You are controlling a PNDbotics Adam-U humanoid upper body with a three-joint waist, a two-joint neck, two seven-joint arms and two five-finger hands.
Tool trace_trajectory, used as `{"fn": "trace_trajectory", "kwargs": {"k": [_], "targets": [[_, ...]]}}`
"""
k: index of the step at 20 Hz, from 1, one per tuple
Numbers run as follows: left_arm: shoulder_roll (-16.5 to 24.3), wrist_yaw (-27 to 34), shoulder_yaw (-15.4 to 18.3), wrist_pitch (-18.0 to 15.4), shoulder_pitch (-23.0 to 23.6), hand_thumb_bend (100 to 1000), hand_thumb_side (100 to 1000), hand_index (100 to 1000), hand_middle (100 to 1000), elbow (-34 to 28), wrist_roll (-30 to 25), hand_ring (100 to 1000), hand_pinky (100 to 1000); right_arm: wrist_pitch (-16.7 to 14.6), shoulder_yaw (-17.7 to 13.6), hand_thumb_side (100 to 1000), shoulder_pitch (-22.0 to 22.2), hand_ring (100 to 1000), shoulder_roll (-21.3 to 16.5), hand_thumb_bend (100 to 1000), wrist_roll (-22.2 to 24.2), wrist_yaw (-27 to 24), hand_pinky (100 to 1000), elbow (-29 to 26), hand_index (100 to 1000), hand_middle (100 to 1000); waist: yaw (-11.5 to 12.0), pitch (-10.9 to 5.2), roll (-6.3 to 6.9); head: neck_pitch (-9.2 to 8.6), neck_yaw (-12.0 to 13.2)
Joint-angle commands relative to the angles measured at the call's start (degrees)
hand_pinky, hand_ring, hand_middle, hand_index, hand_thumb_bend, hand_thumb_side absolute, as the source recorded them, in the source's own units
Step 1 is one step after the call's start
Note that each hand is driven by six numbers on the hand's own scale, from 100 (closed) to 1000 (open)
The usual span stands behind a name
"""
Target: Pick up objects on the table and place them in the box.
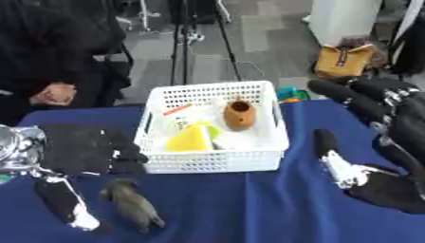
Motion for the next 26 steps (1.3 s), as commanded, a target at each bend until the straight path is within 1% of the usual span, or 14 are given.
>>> {"fn": "trace_trajectory", "kwargs": {"k": [1,5,6,7,8,9,10,12,18,21,26], "targets": [[1.0,-0.7,-0.2,-10.1,-1.2,794,1000,1000,1000,0.7,-8.9,1000,1000,0.1,-0.7,1000,-0.9,753,-0.8,100,-0.5,-0.8,669,-0.2,949,758,0.0,-0.97,-0.03,-0.57,0.3],[1.0,-0.4,-0.8,-11.1,-1.6,777,1000,1000,1000,1.2,-8.9,1000,1000,0.2,-0.7,1000,-0.9,752,-0.8,100,-0.7,-0.8,669,-0.2,948,757,0.0,-1.02,0.11,-0.54,0.3],[0.9,-0.1,-0.9,-11.3,-1.7,754,1000,1000,1000,1.1,-8.9,1000,1000,0.2,-0.7,1000,-0.9,753,-0.8,100,-0.7,-0.8,670,-0.1,948,758,0.0,-1.02,0.13,-0.54,0.3],[0.9,0.2,-0.9,-11.6,-1.9,754,1000,1000,1000,0.9,-8.9,1000,1000,0.2,-0.7,1000,-0.8,753,-0.9,100,-0.7,-0.7,670,-0.1,948,758,0.0,-1.02,0.16,-0.52,0.3],[0.9,0.5,-0.9,-11.8,-2.0,725,1000,1000,1000,0.6,-8.8,1000,1000,0.2,-0.7,1000,-0.8,753,-0.9,100,-0.7,-0.7,671,-0.1,948,758,0.0,-1.02,0.17,-0.51,0.3],[0.9,0.9,-0.8,-12.2,-2.2,725,1000,1000,1000,0.1,-8.3,1000,1000,0.2,-0.7,1000,-0.7,753,-0.9,100,-0.7,-0.6,671,0.0,948,758,0.0,-1.02,0.21,-0.52,0.3],[0.9,1.1,-0.7,-12.6,-2.2,697,1000,1000,998,-0.3,-7.8,1000,1000,0.2,-0.8,1000,-0.7,753,-0.9,100,-0.7,-0.6,672,0.0,948,757,0.0,-1.0,0.23,-0.52,0.3],[1.1,1.6,-0.6,-13.6,-2.1,685,1000,1000,995,-0.9,-5.5,1000,1000,0.2,-0.8,1000,-0.5,753,-1.0,100,-0.7,-0.5,672,0.1,949,757,0.1,-0.98,0.28,-0.52,0.2],[1.9,0.4,-1.0,-16.9,-1.3,666,1000,1000,986,-0.8,0.7,1000,1000,0.3,-0.9,1000,-0.4,752,-1.1,100,-0.9,-0.5,672,0.2,949,756,0.2,-1.0,0.45,-0.49,0.1],[1.7,-0.7,-1.2,-17.5,-1.3,649,1000,1000,974,0.2,2.3,995,1000,0.3,-0.9,1000,-0.4,752,-1.0,100,-1.0,-0.5,673,0.2,948,755,0.1,-0.98,0.47,-0.57,0.1],[1.2,-2.0,-1.8,-18.0,-1.6,654,1000,1000,959,2.3,3.4,987,1000,0.4,-1.0,1000,-0.4,751,-1.0,100,-1.7,-0.8,674,0.2,948,753,0.0,-0.9,0.48,-0.57,0.1]]}}
